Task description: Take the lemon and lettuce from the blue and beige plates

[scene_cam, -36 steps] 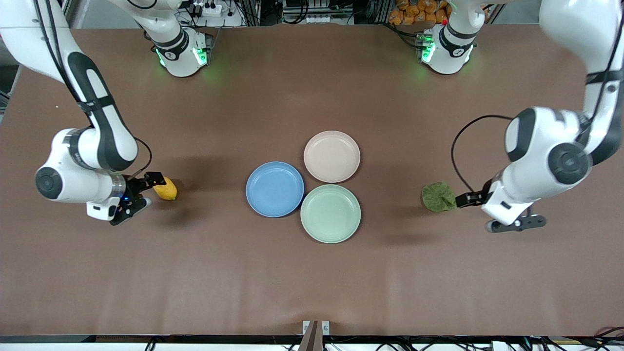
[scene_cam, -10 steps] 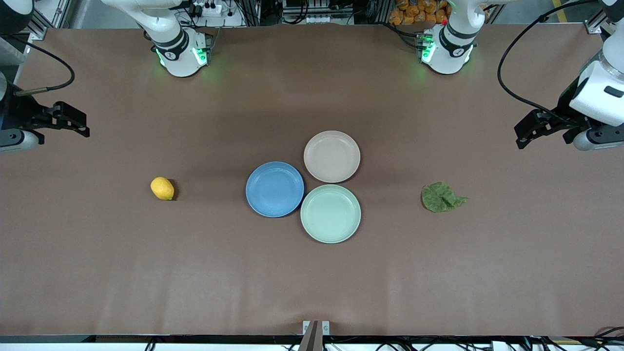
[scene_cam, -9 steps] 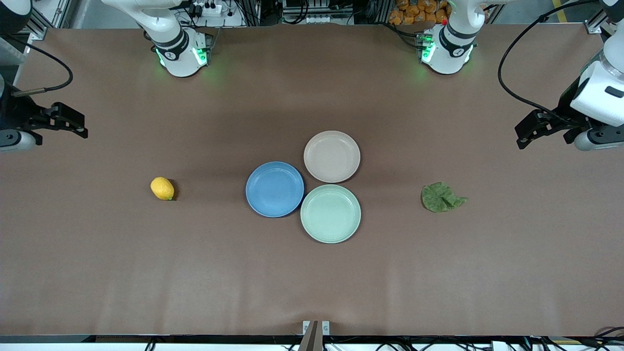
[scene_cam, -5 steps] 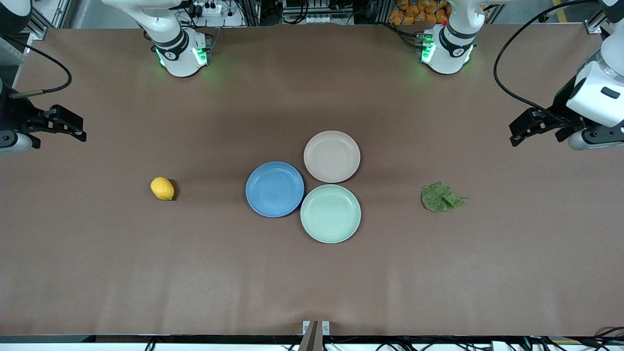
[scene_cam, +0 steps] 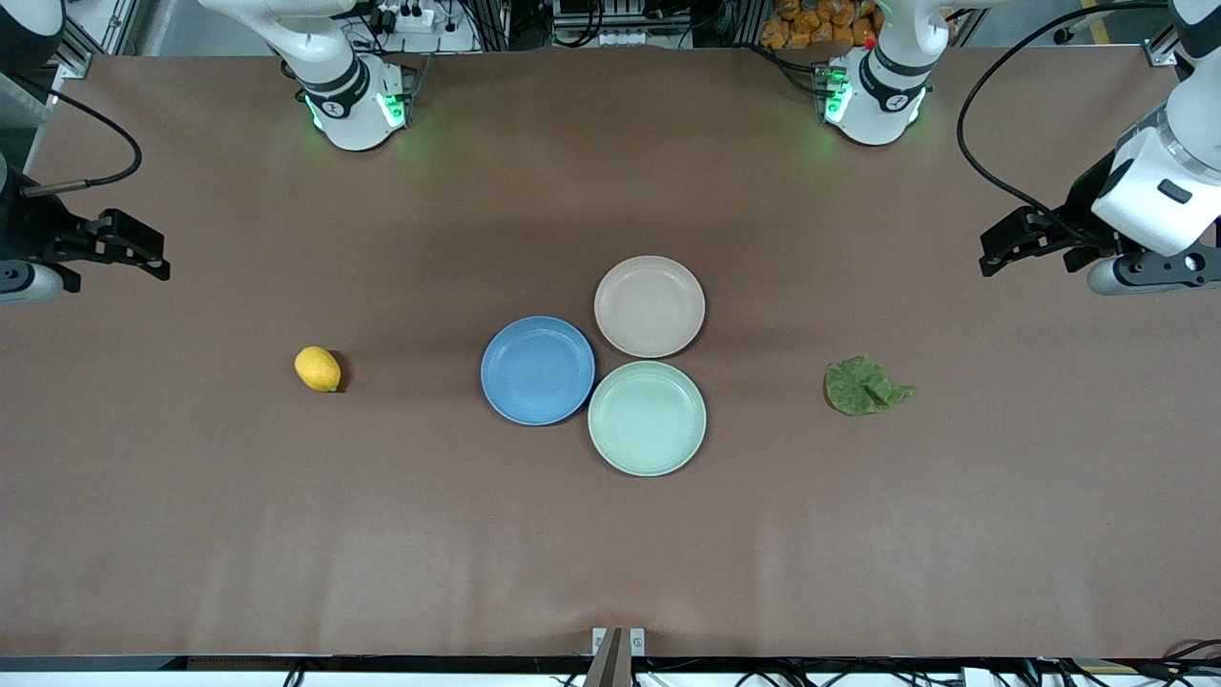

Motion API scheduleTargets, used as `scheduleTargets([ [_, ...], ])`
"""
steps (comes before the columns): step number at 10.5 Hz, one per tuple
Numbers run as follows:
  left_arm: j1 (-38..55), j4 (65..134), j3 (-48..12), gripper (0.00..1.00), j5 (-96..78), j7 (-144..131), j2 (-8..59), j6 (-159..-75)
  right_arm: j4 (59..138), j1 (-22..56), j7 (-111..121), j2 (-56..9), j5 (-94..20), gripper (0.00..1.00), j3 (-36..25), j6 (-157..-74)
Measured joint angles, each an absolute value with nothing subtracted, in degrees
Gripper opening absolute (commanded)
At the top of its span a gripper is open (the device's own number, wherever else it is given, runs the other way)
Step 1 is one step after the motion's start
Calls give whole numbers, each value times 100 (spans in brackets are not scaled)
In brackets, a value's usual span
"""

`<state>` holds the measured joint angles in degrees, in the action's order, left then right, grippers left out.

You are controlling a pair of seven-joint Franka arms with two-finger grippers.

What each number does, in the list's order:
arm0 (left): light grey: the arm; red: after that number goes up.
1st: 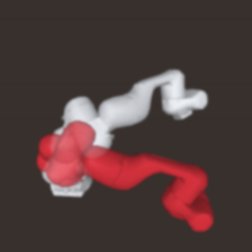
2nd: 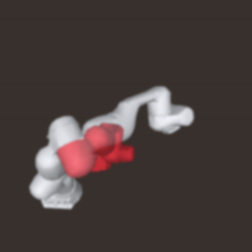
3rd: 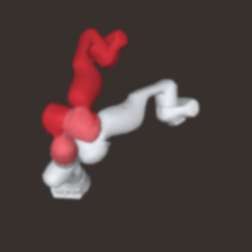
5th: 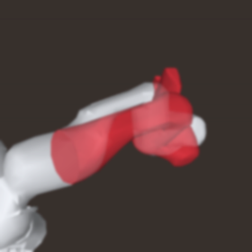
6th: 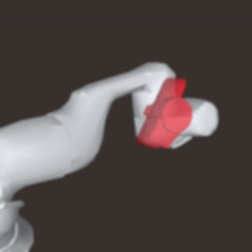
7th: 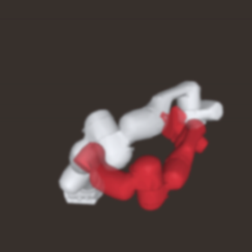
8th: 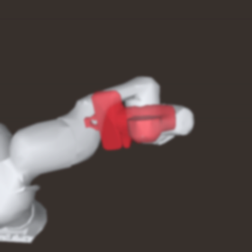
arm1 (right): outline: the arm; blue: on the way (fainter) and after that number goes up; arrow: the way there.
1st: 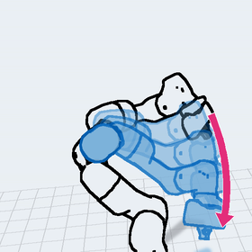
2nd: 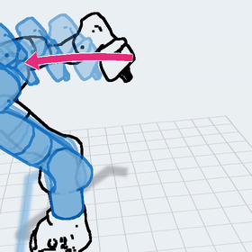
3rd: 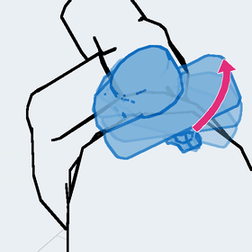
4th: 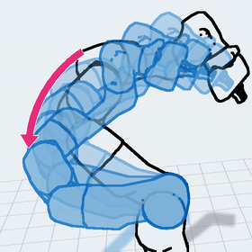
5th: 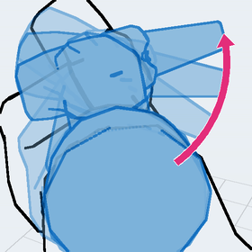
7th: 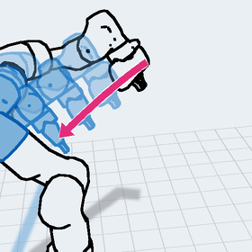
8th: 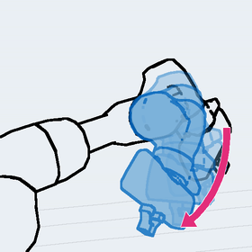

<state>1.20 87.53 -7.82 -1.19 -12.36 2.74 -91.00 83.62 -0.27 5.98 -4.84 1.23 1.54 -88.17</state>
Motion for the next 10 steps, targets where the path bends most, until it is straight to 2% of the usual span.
scheduleTargets([
  [10,119,8753,-772,100,71,-1089,274,-9100,8360,-33,463,-485,111,100,82,-9067],
])
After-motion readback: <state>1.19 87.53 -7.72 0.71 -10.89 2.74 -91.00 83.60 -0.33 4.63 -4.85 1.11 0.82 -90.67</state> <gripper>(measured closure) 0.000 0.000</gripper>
